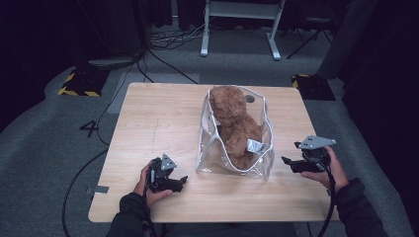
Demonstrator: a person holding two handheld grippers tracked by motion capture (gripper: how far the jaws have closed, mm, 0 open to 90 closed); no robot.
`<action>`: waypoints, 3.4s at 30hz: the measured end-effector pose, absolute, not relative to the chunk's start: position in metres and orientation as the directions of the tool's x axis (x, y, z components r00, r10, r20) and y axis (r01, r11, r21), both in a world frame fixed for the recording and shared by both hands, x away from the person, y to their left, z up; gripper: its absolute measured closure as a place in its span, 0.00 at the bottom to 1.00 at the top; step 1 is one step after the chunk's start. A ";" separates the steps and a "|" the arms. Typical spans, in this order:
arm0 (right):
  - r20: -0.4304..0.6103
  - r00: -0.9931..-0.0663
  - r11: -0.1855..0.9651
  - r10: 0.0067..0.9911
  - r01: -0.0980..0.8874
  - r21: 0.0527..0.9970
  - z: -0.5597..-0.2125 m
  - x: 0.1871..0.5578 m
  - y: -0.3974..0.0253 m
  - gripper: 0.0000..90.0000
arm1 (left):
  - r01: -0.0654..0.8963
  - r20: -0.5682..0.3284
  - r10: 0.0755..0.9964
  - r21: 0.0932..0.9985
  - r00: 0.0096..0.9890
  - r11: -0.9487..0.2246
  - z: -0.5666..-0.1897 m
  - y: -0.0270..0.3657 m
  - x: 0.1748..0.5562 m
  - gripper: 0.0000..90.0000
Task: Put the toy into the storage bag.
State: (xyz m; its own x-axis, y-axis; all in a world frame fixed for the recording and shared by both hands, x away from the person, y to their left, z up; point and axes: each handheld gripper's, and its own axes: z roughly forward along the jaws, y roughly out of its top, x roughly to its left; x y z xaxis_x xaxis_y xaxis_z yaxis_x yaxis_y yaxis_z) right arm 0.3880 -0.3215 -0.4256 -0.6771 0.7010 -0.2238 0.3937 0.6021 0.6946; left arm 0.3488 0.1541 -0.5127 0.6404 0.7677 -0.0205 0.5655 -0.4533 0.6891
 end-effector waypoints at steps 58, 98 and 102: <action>-0.081 -0.669 0.522 0.739 0.493 0.696 -0.500 0.350 -0.389 0.28 | 0.566 -0.021 0.768 0.689 0.640 -0.452 -0.513 0.154 0.349 0.18; -0.015 -0.632 0.430 0.775 0.509 0.745 -0.512 0.345 -0.406 0.22 | 0.564 -0.016 0.766 0.687 0.643 -0.458 -0.512 0.154 0.350 0.17; -0.015 -0.631 0.430 0.776 0.510 0.745 -0.512 0.345 -0.406 0.21 | 0.563 -0.018 0.764 0.688 0.644 -0.459 -0.513 0.154 0.350 0.17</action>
State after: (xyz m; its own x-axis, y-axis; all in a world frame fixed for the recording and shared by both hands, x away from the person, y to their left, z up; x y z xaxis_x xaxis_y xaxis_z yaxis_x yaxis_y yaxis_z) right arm 0.3450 -0.4063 -0.5118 -0.6311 0.7755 -0.0154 0.5101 0.4300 0.7449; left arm 0.3501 0.1538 -0.5126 0.6445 0.7644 -0.0178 0.5629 -0.4586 0.6876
